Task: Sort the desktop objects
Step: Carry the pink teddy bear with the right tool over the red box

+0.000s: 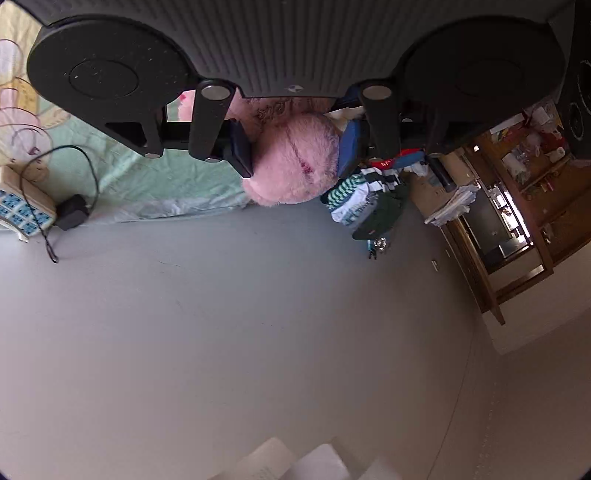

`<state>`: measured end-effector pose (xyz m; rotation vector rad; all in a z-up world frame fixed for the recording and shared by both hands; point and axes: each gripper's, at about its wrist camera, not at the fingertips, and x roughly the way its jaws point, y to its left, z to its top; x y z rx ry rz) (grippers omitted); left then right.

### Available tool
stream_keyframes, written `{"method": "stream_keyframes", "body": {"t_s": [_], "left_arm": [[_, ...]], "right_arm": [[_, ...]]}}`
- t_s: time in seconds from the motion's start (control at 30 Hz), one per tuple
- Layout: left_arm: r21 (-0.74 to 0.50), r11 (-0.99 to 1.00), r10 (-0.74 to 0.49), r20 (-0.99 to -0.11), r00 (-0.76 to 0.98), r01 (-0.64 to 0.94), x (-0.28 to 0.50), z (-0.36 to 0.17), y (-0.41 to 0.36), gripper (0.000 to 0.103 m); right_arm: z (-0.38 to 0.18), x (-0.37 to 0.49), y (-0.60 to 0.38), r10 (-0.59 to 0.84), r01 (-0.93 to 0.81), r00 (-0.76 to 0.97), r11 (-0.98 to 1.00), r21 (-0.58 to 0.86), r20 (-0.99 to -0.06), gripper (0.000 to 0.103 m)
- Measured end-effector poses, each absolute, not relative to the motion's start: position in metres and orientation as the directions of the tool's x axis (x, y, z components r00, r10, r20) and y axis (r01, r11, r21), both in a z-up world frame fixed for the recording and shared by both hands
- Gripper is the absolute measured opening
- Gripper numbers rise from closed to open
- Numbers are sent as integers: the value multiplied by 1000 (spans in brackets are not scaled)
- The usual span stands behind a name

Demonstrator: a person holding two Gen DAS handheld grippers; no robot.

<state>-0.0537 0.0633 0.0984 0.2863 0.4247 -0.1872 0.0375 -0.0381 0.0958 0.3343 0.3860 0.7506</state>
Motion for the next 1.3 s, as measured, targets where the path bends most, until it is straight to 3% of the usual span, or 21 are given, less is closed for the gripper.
{"method": "stream_keyframes", "body": {"t_s": [0.17, 0.3, 0.5, 0.67, 1.0, 1.23, 1.3], "left_arm": [[307, 932, -51, -419, 907, 194, -47, 95, 135, 58], [334, 924, -22, -436, 899, 185, -32, 82, 186, 58], [373, 911, 20, -462, 886, 174, -11, 62, 262, 58], [301, 917, -65, -535, 842, 262, -9, 38, 269, 58], [221, 918, -140, -597, 790, 329, -14, 12, 282, 59], [114, 941, -175, -642, 746, 318, -3, 13, 299, 60], [84, 947, -185, -649, 738, 311, -3, 14, 305, 60]], "right_arm": [[95, 46, 44, 731, -597, 661, 650, 469, -172, 52], [93, 48, 110, 723, -617, 675, 664, 422, -149, 52], [75, 60, 174, 692, -605, 691, 711, 358, -206, 50], [60, 63, 179, 658, -565, 699, 748, 348, -280, 50], [37, 47, 177, 682, -587, 614, 731, 348, -399, 47], [22, 71, 174, 747, -535, 518, 663, 523, -417, 46], [21, 69, 172, 768, -542, 480, 639, 546, -423, 39]]}}
